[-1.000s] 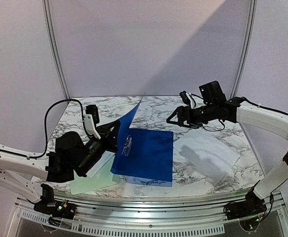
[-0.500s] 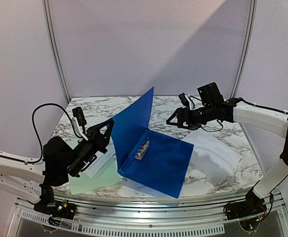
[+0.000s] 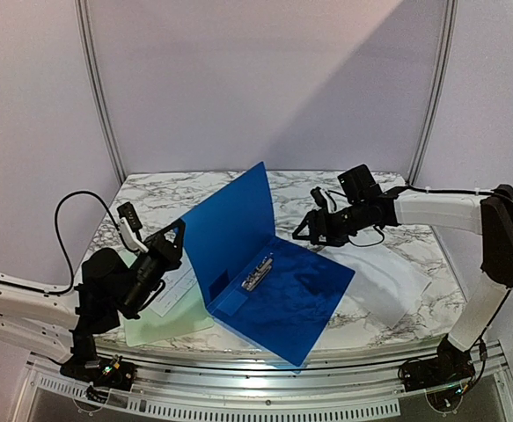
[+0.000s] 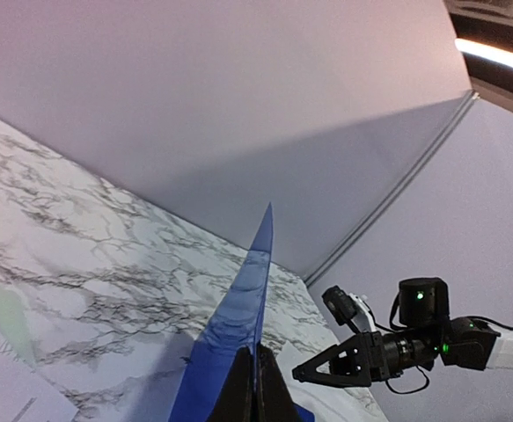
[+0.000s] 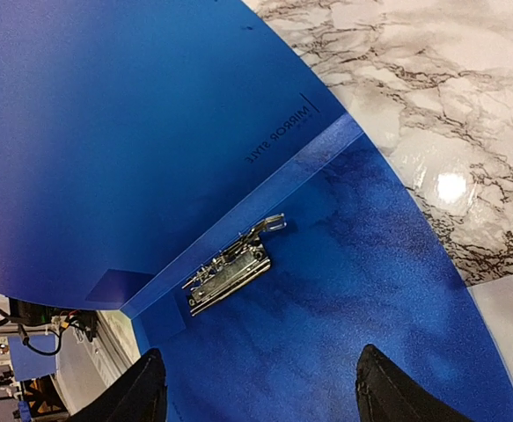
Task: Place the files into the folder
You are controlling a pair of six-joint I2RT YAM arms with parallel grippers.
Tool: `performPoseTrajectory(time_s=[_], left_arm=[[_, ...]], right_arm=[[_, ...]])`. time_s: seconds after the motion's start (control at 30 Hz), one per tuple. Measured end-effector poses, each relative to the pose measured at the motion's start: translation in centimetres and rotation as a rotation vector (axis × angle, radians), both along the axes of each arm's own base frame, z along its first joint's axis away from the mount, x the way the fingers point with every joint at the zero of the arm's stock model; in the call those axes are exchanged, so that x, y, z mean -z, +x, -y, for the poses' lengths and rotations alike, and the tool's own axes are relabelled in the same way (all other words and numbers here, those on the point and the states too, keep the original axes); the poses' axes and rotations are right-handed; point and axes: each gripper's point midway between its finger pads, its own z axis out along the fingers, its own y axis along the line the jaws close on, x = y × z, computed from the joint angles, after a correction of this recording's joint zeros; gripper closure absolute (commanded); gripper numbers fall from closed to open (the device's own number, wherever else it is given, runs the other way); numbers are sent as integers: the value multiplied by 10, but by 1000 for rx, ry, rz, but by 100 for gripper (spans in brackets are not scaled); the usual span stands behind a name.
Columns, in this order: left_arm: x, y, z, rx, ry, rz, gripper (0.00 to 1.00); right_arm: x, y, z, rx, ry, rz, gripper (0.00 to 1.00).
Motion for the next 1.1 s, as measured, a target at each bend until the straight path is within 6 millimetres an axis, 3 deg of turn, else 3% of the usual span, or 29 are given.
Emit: performPoseTrajectory(time_s=[0.17,0.4,0.8,0.87,0.9,0.97,1.03,1.1], left_arm=[[18,8,-23,-113,-27,-99,100],[63,15,-63,-297,9,-252,100],[109,2,-105,-433,47,-360,100],[112,-1,-111,-446,43,-362,90],[113,-2,-113,-451,45,-363,80],[115,-3,-117,-460,57,-367,40],[118,-4,-120,-470,79,-375,8],[121,-6,-124,-479,107,-387,1]], right_arm=[[17,2,-2,0,-16,-26,28],[40,6,-5,-1,-37,-61,28],[39,22,-16,-2,-28,-47,29],[38,26,-18,-2,-24,-41,29],[39,27,-19,-2,-25,-42,29],[43,27,-19,-2,-27,-46,29],[48,27,-19,-2,-33,-56,29],[52,27,-19,-2,-38,-63,29]])
